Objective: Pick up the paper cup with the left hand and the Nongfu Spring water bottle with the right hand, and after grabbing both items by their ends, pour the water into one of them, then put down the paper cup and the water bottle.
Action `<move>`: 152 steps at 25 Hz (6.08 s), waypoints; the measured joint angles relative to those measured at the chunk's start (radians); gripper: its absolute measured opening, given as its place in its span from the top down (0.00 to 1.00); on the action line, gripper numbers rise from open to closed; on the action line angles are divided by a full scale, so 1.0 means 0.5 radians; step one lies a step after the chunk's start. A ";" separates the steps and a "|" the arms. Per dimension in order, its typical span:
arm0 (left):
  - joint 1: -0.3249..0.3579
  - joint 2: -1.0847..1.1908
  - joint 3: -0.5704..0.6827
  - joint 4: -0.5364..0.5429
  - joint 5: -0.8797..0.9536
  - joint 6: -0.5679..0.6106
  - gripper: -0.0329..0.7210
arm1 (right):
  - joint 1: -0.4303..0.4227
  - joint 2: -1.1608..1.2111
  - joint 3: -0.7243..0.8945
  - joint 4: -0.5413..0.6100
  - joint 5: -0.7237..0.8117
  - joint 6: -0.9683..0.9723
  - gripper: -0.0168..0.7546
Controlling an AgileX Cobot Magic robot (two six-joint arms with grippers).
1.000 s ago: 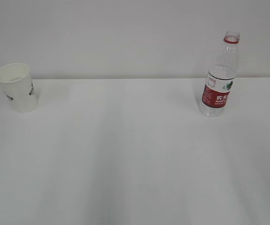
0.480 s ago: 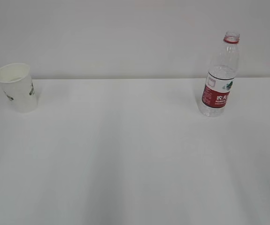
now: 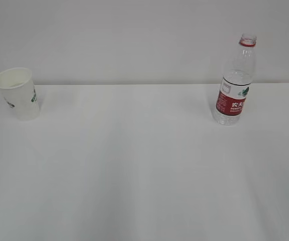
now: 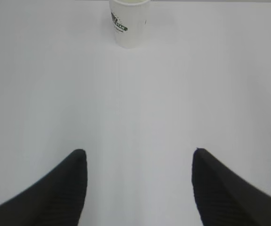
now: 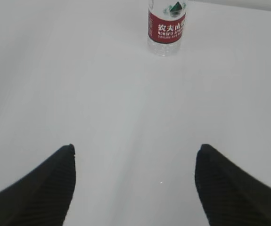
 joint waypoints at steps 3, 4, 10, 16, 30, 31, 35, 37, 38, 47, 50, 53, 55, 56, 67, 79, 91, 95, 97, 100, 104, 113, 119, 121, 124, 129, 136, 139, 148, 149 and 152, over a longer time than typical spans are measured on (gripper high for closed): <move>0.000 -0.079 0.041 -0.004 0.051 0.003 0.29 | 0.000 -0.016 0.027 0.000 0.058 0.000 0.21; 0.000 -0.105 0.058 -0.008 0.071 0.003 0.29 | 0.000 -0.033 0.043 0.000 0.077 0.000 0.21; 0.000 -0.224 0.082 -0.016 0.104 0.003 0.29 | 0.000 -0.194 0.080 0.004 0.178 0.000 0.21; 0.000 -0.276 0.082 -0.016 0.140 0.003 0.29 | 0.000 -0.333 0.071 0.020 0.248 0.000 0.21; 0.000 -0.325 0.135 -0.020 0.304 0.005 0.29 | 0.000 -0.421 -0.033 0.066 0.479 0.000 0.21; 0.000 -0.325 0.135 -0.020 0.304 0.005 0.29 | 0.000 -0.422 -0.042 0.066 0.503 0.000 0.21; 0.000 -0.325 0.135 -0.020 0.304 0.008 0.29 | 0.000 -0.422 -0.053 0.074 0.585 0.000 0.21; 0.000 -0.325 0.135 -0.020 0.304 0.008 0.29 | 0.000 -0.422 -0.069 0.077 0.628 0.000 0.21; 0.000 -0.325 0.135 -0.020 0.304 0.008 0.29 | 0.000 -0.422 -0.072 0.077 0.647 0.000 0.21; 0.000 -0.325 0.135 -0.020 0.304 0.008 0.34 | 0.000 -0.422 -0.072 0.000 0.814 -0.016 0.21; 0.000 -0.325 0.135 -0.020 0.304 0.008 0.34 | 0.000 -0.425 -0.050 -0.010 0.840 -0.016 0.21; 0.000 -0.325 0.135 -0.020 0.304 0.008 0.34 | 0.000 -0.425 -0.046 -0.013 0.840 -0.016 0.21; 0.000 -0.325 0.135 -0.020 0.304 0.009 0.34 | 0.000 -0.425 -0.046 -0.014 0.841 -0.016 0.21; 0.000 -0.325 0.135 -0.020 0.304 0.009 0.35 | 0.000 -0.425 -0.046 -0.014 0.845 -0.016 0.21; 0.000 -0.325 0.135 -0.013 0.304 0.009 0.35 | 0.000 -0.425 -0.046 -0.017 0.845 -0.016 0.21; 0.000 -0.333 0.135 -0.009 0.304 0.009 0.36 | 0.000 -0.425 -0.046 -0.017 0.845 -0.016 0.21; -0.001 -0.658 0.135 -0.009 0.312 0.012 0.36 | 0.000 -0.746 -0.046 -0.017 0.854 -0.016 0.21; -0.001 -0.658 0.135 -0.009 0.312 0.012 0.36 | 0.000 -0.869 -0.046 -0.017 0.859 -0.016 0.21; -0.001 -0.658 0.135 -0.009 0.312 0.012 0.36 | 0.000 -0.922 -0.046 -0.017 0.859 -0.016 0.21; -0.001 -0.658 0.135 -0.009 0.312 0.012 0.36 | 0.000 -0.991 -0.046 -0.017 0.867 -0.016 0.21; -0.001 -0.658 0.135 -0.009 0.312 0.012 0.36 | 0.000 -1.045 -0.046 -0.017 0.867 -0.016 0.21; -0.001 -0.658 0.135 -0.009 0.312 0.012 0.36 | 0.000 -1.050 -0.046 -0.017 0.871 -0.016 0.21; -0.005 -0.658 0.135 -0.009 0.312 0.012 0.36 | 0.000 -1.050 -0.046 -0.017 0.871 -0.016 0.21; -0.005 -0.658 0.135 -0.009 0.312 0.012 0.36 | 0.000 -1.050 -0.046 -0.014 0.871 -0.016 0.21; -0.005 -0.658 0.135 -0.009 0.312 0.012 0.36 | -0.013 -1.050 -0.046 -0.014 0.871 -0.016 0.21; -0.005 -0.658 0.135 -0.009 0.312 0.012 0.36 | -0.056 -1.050 -0.046 -0.014 0.871 -0.016 0.21; 0.005 -0.658 0.135 -0.009 0.312 0.012 0.36 | -0.151 -1.050 -0.046 -0.014 0.871 -0.016 0.21; 0.043 -0.658 0.135 -0.009 0.312 0.012 0.36 | -0.194 -1.050 -0.046 -0.014 0.871 -0.016 0.21; 0.058 -0.658 0.135 -0.009 0.312 0.012 0.36 | -0.198 -1.050 -0.046 -0.011 0.871 -0.016 0.21; 0.058 -0.658 0.135 -0.009 0.312 0.012 0.36 | -0.198 -1.050 -0.046 -0.011 0.871 -0.016 0.21; 0.058 -0.658 0.135 -0.009 0.312 0.012 0.36 | -0.198 -1.050 -0.046 -0.011 0.871 -0.016 0.21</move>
